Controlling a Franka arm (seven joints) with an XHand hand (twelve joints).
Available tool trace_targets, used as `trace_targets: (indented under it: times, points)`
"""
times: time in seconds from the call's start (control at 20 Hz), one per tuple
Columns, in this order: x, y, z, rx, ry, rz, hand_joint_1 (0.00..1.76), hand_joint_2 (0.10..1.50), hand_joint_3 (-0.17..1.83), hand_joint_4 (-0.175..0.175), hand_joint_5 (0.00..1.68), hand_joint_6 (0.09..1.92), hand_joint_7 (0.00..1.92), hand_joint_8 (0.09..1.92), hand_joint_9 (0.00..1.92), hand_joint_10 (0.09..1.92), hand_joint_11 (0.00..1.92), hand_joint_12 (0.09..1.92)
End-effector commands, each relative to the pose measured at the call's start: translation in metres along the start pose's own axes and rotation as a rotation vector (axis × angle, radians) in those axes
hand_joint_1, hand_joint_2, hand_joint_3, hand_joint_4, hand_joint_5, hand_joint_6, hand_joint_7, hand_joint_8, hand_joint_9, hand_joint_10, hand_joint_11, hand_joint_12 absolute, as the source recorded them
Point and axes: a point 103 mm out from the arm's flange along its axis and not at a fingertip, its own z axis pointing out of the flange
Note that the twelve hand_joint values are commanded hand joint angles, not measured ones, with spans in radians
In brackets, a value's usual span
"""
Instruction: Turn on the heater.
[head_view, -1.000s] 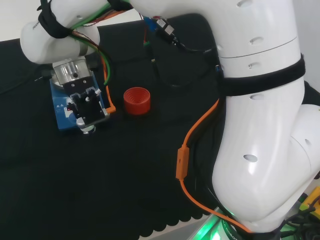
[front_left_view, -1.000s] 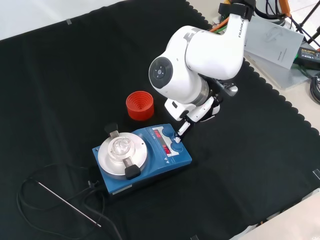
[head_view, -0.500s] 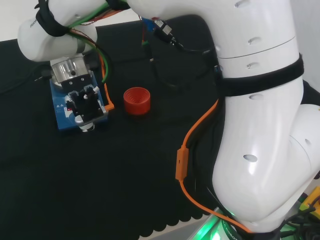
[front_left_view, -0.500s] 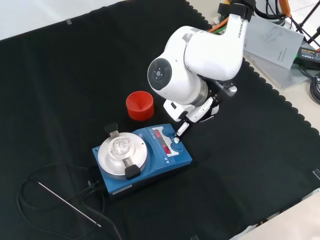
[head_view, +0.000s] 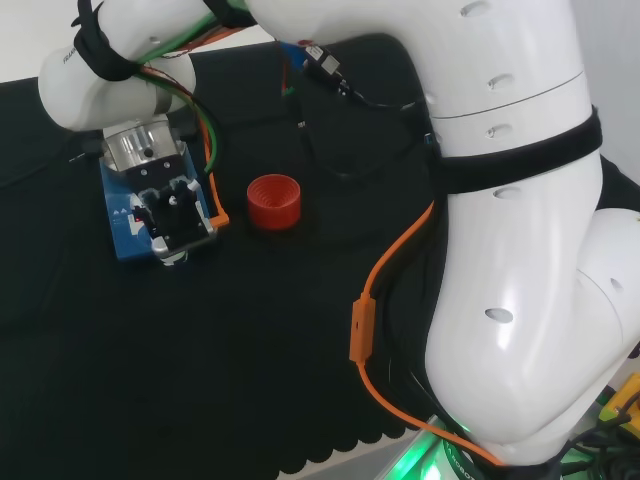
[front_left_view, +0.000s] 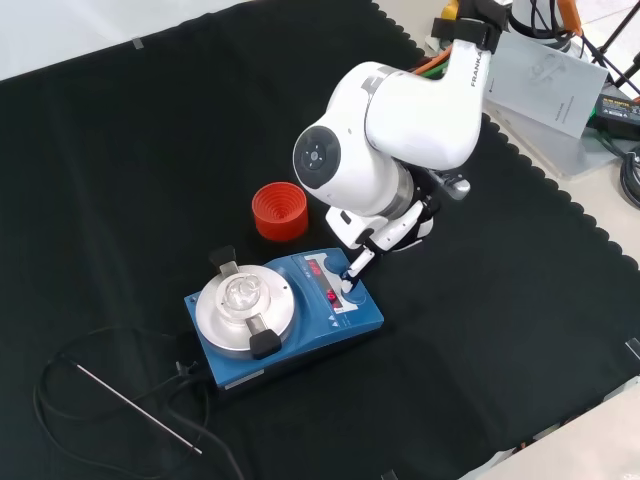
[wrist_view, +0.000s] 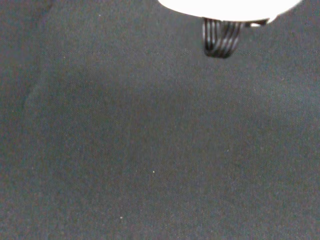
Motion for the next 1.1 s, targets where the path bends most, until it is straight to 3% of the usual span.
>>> trace_targets:
  times: [0.05, 0.35, 0.65, 1.1]
  points:
    - [-0.001, 0.003, 0.003, 0.002, -0.003, 0.001, 1.55, 0.58, 1.11, -0.033, 0.2, 0.36, 1.53, 1.92, 1.57, 1.92, 1.45, 1.57]
    - [-0.013, -0.012, -0.011, -0.022, 0.032, -0.004, 1.52, 0.57, 1.11, -0.036, 0.16, 0.33, 1.51, 1.92, 1.55, 1.92, 1.45, 1.57]
    - [-0.033, -0.052, -0.052, -0.078, 0.033, 0.025, 1.49, 0.55, 1.12, -0.034, 0.13, 0.22, 1.44, 1.92, 1.5, 1.86, 1.41, 1.54]
    - [-0.055, -0.086, -0.079, -0.096, 0.045, 0.066, 1.53, 0.55, 1.13, -0.017, 0.11, 0.13, 1.42, 1.92, 1.48, 1.77, 1.35, 1.51]
